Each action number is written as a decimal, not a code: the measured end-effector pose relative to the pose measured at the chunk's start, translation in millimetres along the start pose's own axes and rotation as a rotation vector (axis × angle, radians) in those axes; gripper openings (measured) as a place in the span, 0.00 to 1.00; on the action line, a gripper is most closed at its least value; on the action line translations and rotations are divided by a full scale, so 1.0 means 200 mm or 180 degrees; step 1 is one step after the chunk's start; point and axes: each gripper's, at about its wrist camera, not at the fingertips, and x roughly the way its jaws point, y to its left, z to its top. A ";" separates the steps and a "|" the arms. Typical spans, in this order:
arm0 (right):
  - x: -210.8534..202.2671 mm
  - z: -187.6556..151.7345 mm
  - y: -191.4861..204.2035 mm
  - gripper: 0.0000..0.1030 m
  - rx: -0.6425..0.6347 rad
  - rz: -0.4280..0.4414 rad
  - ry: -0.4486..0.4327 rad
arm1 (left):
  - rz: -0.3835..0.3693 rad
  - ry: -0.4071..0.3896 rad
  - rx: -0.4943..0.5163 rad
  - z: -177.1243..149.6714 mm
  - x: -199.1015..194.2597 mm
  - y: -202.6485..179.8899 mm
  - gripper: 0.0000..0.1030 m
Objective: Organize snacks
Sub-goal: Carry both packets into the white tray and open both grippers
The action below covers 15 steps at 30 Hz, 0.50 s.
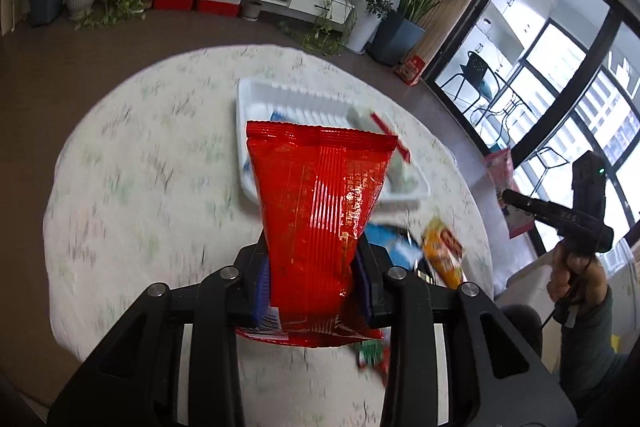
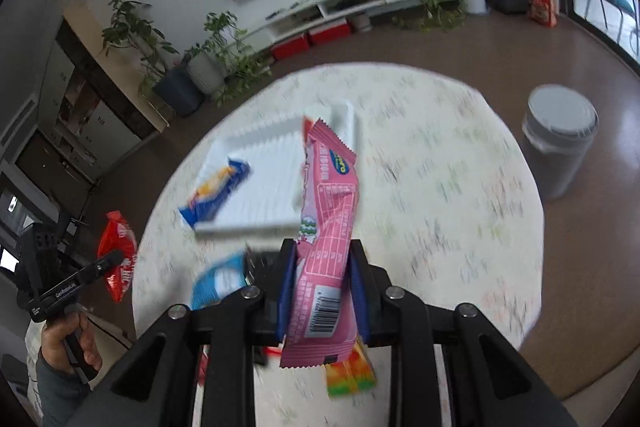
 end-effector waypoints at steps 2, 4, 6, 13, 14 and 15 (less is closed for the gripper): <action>0.05 0.13 0.09 0.27 -0.0116 0.0081 -0.0050 | 0.0017 0.0004 0.0119 0.15 0.06 -0.04 0.30; 0.14 0.23 0.19 0.27 -0.0197 0.0181 -0.0043 | -0.0042 0.0061 0.0227 0.27 0.15 -0.07 0.30; 0.25 0.32 0.28 0.27 -0.0270 0.0228 0.0012 | -0.0051 0.0137 0.0257 0.39 0.26 -0.09 0.30; 0.66 0.43 0.41 0.27 -0.0388 0.0151 0.0332 | -0.0003 0.0433 0.0288 0.55 0.65 -0.16 0.30; 0.71 0.43 0.40 0.27 -0.0358 0.0137 0.0383 | 0.0001 0.0481 0.0288 0.55 0.70 -0.17 0.30; 0.76 0.43 0.38 0.27 -0.0343 0.0130 0.0441 | 0.0001 0.0523 0.0276 0.54 0.75 -0.17 0.30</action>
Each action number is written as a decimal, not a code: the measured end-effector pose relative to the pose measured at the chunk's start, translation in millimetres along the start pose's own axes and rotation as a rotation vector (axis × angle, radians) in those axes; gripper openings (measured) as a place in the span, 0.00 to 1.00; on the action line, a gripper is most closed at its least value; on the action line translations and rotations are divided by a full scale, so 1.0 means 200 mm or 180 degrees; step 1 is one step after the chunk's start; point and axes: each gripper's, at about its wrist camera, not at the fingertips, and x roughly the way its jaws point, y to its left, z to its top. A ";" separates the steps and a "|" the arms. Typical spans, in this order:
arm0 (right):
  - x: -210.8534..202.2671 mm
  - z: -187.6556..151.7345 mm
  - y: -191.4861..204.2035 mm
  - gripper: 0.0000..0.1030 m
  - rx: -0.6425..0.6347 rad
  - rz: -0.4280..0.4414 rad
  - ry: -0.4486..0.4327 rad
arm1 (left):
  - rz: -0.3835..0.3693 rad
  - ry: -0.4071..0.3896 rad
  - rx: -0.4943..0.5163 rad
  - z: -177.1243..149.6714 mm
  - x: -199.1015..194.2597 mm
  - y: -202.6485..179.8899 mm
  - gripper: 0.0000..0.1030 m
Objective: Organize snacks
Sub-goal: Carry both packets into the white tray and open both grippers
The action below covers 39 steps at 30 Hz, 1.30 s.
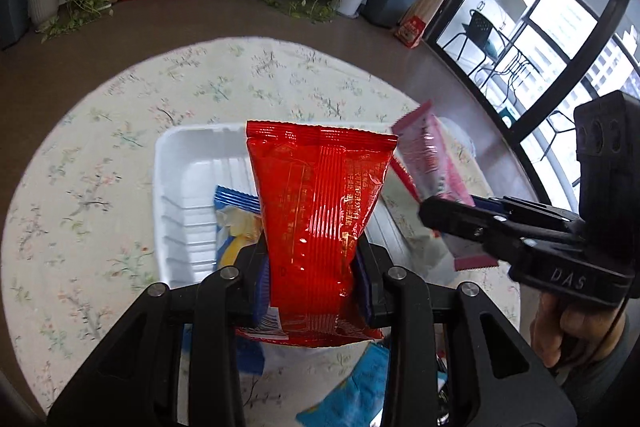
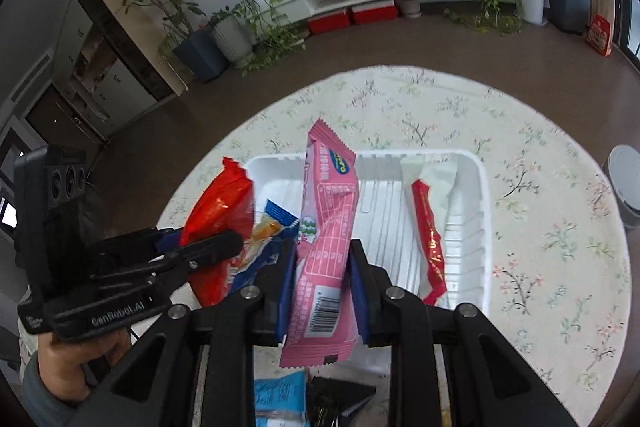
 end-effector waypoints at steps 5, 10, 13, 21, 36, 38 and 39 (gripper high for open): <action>0.17 -0.04 -0.04 0.27 -0.0077 -0.0080 0.0298 | 0.0126 0.0150 -0.0022 -0.04 0.20 -0.01 0.30; 0.30 -0.07 -0.09 0.27 -0.0066 -0.0223 0.0440 | 0.0220 0.0253 0.0018 -0.11 0.29 -0.06 0.30; 0.31 -0.08 -0.11 0.27 -0.0102 -0.0293 0.0442 | 0.0252 0.0251 -0.0004 -0.14 0.30 -0.05 0.30; 0.31 -0.09 -0.09 0.28 -0.0132 -0.0374 0.0422 | 0.0351 0.0201 -0.0041 -0.15 0.33 -0.05 0.34; 0.27 -0.10 -0.10 0.31 -0.0085 -0.0396 0.0349 | 0.0383 0.0075 -0.0033 -0.16 0.28 -0.04 0.50; 0.26 -0.10 -0.10 0.33 -0.0070 -0.0401 0.0321 | 0.0372 0.0031 -0.0042 -0.16 0.26 -0.04 0.57; 0.24 -0.10 -0.10 0.33 -0.0067 -0.0398 0.0296 | 0.0382 0.0010 -0.0043 -0.16 0.25 -0.04 0.60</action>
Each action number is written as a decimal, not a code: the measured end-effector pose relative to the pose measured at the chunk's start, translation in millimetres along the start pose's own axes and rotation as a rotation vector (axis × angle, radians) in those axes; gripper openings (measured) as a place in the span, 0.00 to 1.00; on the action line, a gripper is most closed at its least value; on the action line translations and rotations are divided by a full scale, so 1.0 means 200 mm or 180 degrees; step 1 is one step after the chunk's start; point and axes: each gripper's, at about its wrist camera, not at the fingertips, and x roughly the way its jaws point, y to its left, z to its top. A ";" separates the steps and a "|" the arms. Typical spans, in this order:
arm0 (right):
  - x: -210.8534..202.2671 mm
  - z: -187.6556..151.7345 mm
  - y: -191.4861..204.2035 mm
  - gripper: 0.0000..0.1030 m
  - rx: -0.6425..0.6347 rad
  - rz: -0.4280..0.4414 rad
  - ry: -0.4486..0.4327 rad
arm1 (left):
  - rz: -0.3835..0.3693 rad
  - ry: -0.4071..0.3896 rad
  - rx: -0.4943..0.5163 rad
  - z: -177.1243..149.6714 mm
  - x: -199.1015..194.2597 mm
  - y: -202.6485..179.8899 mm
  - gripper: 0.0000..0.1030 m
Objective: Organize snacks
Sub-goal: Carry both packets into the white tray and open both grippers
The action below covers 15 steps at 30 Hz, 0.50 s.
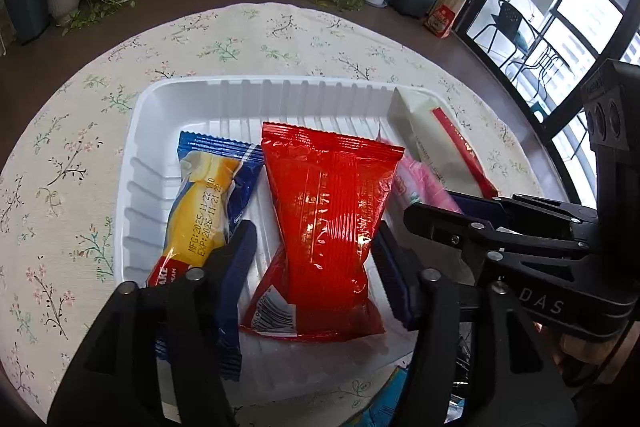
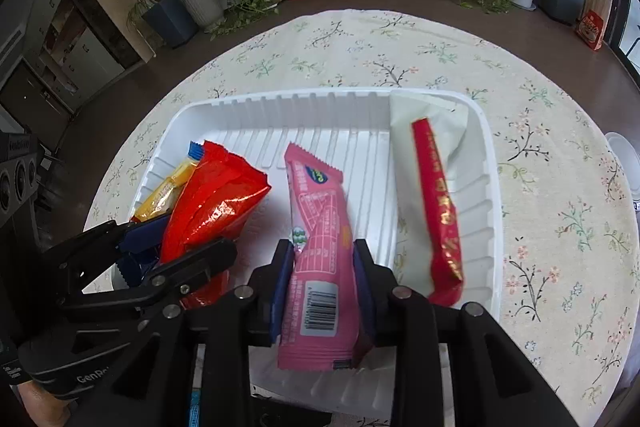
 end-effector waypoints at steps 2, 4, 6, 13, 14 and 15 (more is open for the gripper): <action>-0.03 -0.01 -0.01 0.37 0.0010 0.0013 -0.0041 | -0.0002 -0.0036 -0.0010 0.00 -0.02 0.00 0.68; -0.05 -0.01 -0.02 0.40 0.0022 0.0030 -0.0098 | -0.0016 -0.0058 -0.0020 0.00 -0.03 0.01 0.71; -0.07 -0.01 -0.03 0.41 0.0030 0.0044 -0.0129 | -0.0017 -0.0075 -0.0017 -0.01 -0.04 0.01 0.73; -0.16 -0.03 -0.01 0.41 0.0044 0.0094 -0.0270 | -0.0104 -0.0206 -0.0050 -0.01 -0.10 0.00 0.81; -0.19 -0.03 -0.01 0.41 0.0047 0.0106 -0.0317 | -0.0122 -0.0236 -0.0055 -0.01 -0.12 0.00 0.83; -0.23 -0.04 -0.01 0.41 0.0053 0.0127 -0.0363 | -0.0151 -0.0273 -0.0057 -0.01 -0.14 0.00 0.84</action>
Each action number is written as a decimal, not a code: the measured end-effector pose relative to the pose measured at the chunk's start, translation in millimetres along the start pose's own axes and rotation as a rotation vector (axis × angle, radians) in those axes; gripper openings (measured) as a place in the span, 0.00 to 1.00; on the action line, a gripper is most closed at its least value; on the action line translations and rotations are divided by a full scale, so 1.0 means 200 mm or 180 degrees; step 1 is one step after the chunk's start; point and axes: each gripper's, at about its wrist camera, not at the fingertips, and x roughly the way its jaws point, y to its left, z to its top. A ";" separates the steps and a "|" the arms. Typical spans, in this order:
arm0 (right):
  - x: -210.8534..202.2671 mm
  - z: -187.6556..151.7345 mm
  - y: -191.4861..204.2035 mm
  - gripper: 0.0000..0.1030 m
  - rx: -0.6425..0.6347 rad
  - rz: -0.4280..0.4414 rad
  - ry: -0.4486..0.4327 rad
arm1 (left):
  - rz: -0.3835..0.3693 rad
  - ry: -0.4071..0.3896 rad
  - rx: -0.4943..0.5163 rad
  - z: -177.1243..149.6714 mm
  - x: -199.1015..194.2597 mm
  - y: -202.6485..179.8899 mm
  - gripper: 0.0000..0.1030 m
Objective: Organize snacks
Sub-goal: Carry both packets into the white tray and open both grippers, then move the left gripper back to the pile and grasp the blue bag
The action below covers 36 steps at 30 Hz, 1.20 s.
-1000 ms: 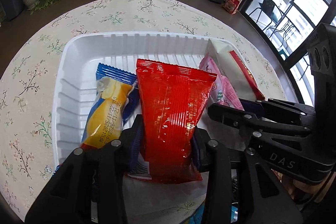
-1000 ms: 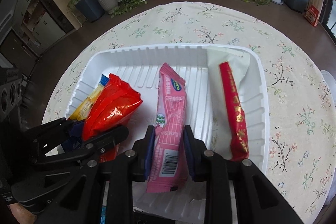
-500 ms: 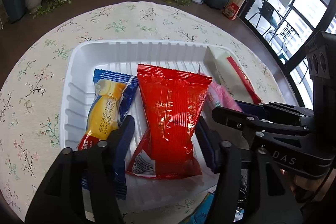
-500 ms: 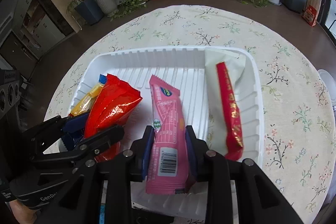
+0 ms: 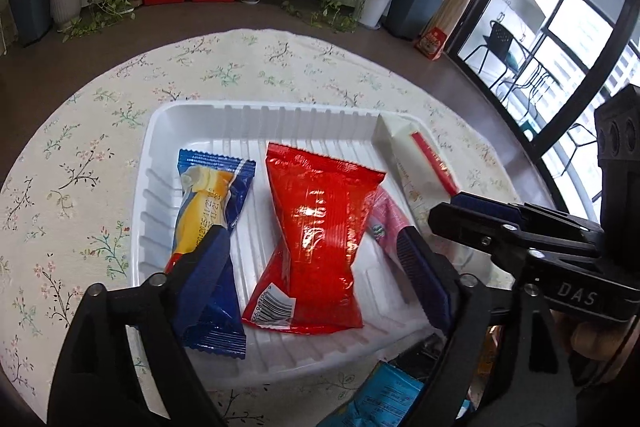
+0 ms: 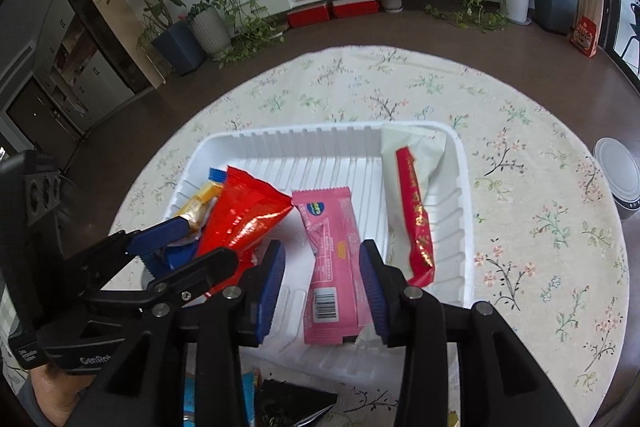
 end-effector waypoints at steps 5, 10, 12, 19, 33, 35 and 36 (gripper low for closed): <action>-0.23 -0.05 0.01 0.67 0.0014 0.0217 -0.0288 | -0.0151 -0.0146 0.0156 0.00 -0.13 -0.07 0.96; -0.49 -0.18 0.00 0.78 -0.0041 0.0391 -0.0559 | -0.0088 -0.0315 0.0555 -0.10 -0.32 -0.15 1.00; -0.58 -0.26 -0.02 0.82 -0.0009 0.0443 -0.0639 | 0.0008 -0.0435 0.0699 -0.18 -0.41 -0.16 1.00; -0.71 -0.61 -0.13 0.86 0.0272 0.0534 -0.0579 | 0.0184 -0.0305 0.0510 -0.48 -0.65 -0.10 1.00; -0.69 -1.05 -0.10 0.74 0.0253 0.0393 -0.0105 | -0.0316 0.0251 0.1203 -0.70 -0.58 -0.17 0.99; -0.70 -1.06 -0.09 0.74 0.0212 0.0386 -0.0118 | -0.0366 0.0506 0.1398 -0.64 -0.49 -0.21 0.99; -0.70 -1.05 -0.09 0.74 0.0210 0.0385 -0.0109 | -0.0363 0.0586 0.1471 -0.61 -0.45 -0.23 0.99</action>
